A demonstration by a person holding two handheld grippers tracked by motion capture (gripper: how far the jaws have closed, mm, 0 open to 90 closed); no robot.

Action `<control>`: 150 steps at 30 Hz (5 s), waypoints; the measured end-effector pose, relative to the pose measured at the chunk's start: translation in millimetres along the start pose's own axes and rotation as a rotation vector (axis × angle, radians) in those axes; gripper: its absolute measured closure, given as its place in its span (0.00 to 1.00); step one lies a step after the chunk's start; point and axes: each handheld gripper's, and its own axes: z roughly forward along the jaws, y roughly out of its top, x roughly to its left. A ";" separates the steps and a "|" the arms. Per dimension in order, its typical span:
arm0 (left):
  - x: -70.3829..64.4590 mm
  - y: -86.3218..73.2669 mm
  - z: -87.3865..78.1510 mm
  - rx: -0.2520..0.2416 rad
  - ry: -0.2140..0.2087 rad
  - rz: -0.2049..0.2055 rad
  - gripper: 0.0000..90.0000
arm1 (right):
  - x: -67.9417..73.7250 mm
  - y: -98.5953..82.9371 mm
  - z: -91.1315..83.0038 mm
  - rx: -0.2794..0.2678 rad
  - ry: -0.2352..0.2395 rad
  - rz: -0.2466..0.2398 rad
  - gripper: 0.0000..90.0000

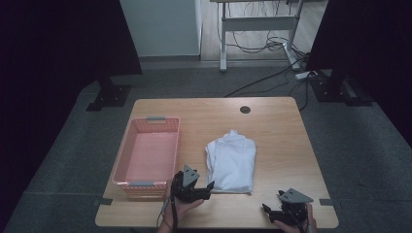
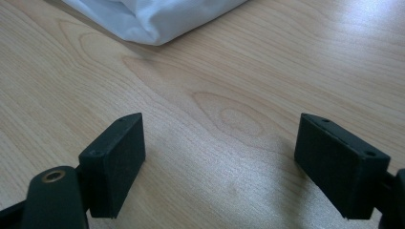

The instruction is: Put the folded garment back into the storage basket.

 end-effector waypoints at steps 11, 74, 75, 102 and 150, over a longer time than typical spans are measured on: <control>4.1 2.3 6.6 0.008 0.007 -0.009 0.24 | 0.0 0.0 0.0 0.000 0.000 0.000 0.19; 14.6 30.3 50.0 0.026 0.032 -0.011 0.23 | 0.9 -0.3 0.0 -0.001 0.003 -0.003 0.19; 15.0 30.6 52.0 0.030 0.031 -0.010 0.23 | 0.9 -0.2 0.1 -0.001 0.003 -0.002 0.19; 23.7 40.9 81.6 0.058 0.046 0.002 0.23 | 1.1 -0.8 -0.2 -0.004 0.003 -0.003 0.19; 46.9 70.7 139.5 0.058 0.063 -0.047 0.23 | 0.3 -0.2 0.5 -0.004 0.011 -0.009 0.19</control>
